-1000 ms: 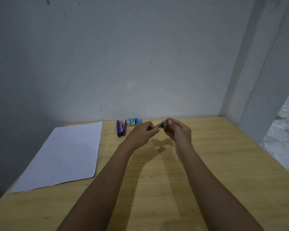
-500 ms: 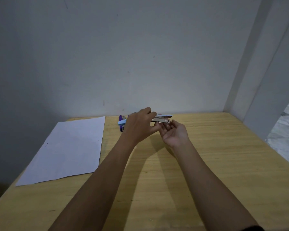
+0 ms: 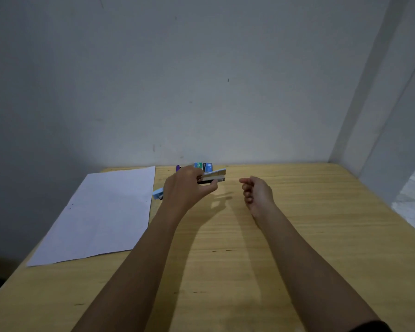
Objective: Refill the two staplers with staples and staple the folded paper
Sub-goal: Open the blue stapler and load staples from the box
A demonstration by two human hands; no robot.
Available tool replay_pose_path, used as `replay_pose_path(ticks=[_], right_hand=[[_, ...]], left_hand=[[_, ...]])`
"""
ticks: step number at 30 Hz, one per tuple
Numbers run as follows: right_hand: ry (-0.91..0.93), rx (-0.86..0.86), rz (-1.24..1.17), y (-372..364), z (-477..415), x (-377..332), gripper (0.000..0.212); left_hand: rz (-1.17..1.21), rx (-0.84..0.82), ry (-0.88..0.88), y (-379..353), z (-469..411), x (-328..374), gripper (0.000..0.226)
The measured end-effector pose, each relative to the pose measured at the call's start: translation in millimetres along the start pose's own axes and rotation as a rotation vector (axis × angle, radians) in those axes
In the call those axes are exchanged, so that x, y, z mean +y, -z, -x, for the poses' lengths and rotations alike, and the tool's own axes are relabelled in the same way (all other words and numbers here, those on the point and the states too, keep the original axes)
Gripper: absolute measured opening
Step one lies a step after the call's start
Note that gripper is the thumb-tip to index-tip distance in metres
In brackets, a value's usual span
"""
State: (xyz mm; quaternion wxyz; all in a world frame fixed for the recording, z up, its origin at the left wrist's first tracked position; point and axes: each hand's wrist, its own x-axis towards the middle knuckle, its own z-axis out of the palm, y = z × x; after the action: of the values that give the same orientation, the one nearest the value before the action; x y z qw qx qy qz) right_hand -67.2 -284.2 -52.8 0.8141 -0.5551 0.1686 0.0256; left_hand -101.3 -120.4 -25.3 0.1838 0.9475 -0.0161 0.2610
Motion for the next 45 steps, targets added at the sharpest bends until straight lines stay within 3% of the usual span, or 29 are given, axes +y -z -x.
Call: replay_pose_path(ticks=[2, 6, 11, 17, 21, 27, 33, 39, 45], right_hand=[[0.148, 0.018, 0.305, -8.9, -3.1, 5.3, 0.038], [0.382, -0.021, 0.624, -33.6, -5.8, 20.5, 0.032], [0.595, -0.135, 0.991, -46.6, -17.3, 38.2, 0.023], [0.564, -0.265, 0.926, -53.1, -22.6, 38.3, 0.023], [0.551, -0.176, 0.826, -57.7, -32.6, 37.1, 0.024], [0.619, -0.073, 0.946, -86.2, -51.8, 33.1, 0.035], [0.624, -0.192, 1.192, -108.0, -67.9, 35.5, 0.050], [0.786, -0.162, 1.489, -111.8, -79.0, 34.6, 0.029], [0.755, -0.231, 1.464, -110.6, -77.1, 30.6, 0.009]], left_hand=[[0.079, -0.093, 0.084, -2.0, 2.1, -10.3, 0.038], [0.265, -0.247, 0.212, -7.7, 3.7, -30.3, 0.040], [0.156, -0.226, 0.290, -12.5, 5.8, -36.7, 0.036], [-0.089, -0.211, 0.310, -22.2, 9.8, -37.1, 0.035], [-0.093, -0.212, 0.335, -27.3, 11.6, -34.0, 0.039], [-0.098, -0.192, 0.338, -33.1, 14.4, -35.0, 0.041], [-0.063, -0.177, 0.350, -31.2, 18.0, -40.3, 0.040], [-0.064, -0.137, 0.352, -30.6, 20.0, -47.7, 0.034], [-0.054, -0.121, 0.347, -32.1, 21.9, -47.2, 0.034]])
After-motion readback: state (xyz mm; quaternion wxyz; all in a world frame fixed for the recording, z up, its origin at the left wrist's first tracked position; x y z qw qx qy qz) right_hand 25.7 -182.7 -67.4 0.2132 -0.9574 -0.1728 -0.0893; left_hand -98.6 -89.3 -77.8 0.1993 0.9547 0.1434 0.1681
